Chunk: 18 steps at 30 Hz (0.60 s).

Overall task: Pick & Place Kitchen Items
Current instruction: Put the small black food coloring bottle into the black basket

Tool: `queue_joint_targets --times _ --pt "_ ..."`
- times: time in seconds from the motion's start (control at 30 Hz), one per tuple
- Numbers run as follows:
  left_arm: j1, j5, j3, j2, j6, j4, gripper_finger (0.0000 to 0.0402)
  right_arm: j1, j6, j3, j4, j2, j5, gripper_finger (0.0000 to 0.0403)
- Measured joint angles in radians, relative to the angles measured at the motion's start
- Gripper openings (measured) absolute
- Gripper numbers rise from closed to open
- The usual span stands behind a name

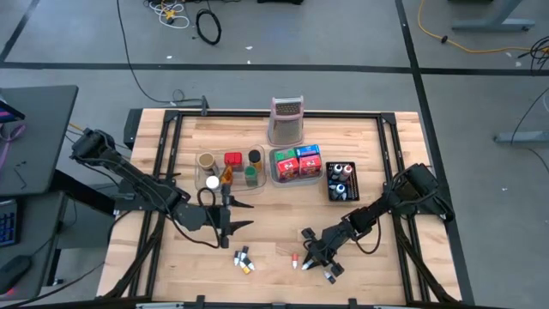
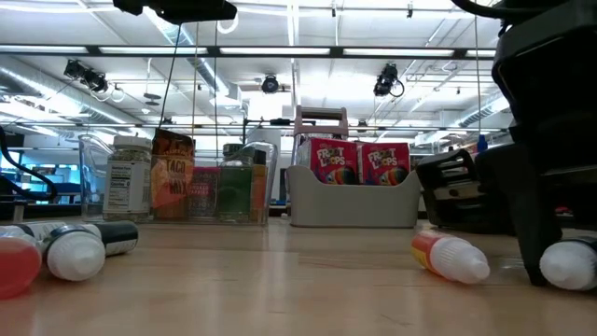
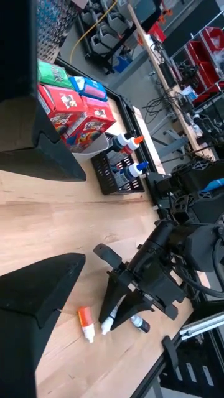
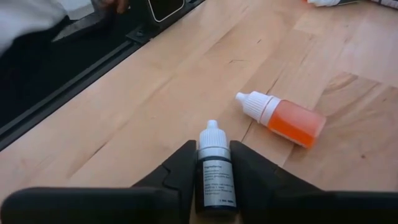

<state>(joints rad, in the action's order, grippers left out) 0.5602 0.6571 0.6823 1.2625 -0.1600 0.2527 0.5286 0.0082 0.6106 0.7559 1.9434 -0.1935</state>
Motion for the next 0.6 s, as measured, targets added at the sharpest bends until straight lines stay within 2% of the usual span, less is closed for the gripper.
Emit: queue_joint_targets --times 0.33,0.6 --pt "0.0 0.0 0.0 0.0 0.001 0.0 0.021 -0.009 0.002 0.0 -0.001 0.0 -0.015 0.0085" --pt "0.0 0.0 0.0 0.0 0.002 0.0 0.021 -0.014 0.003 -0.001 0.005 0.0 -0.01 0.0091"
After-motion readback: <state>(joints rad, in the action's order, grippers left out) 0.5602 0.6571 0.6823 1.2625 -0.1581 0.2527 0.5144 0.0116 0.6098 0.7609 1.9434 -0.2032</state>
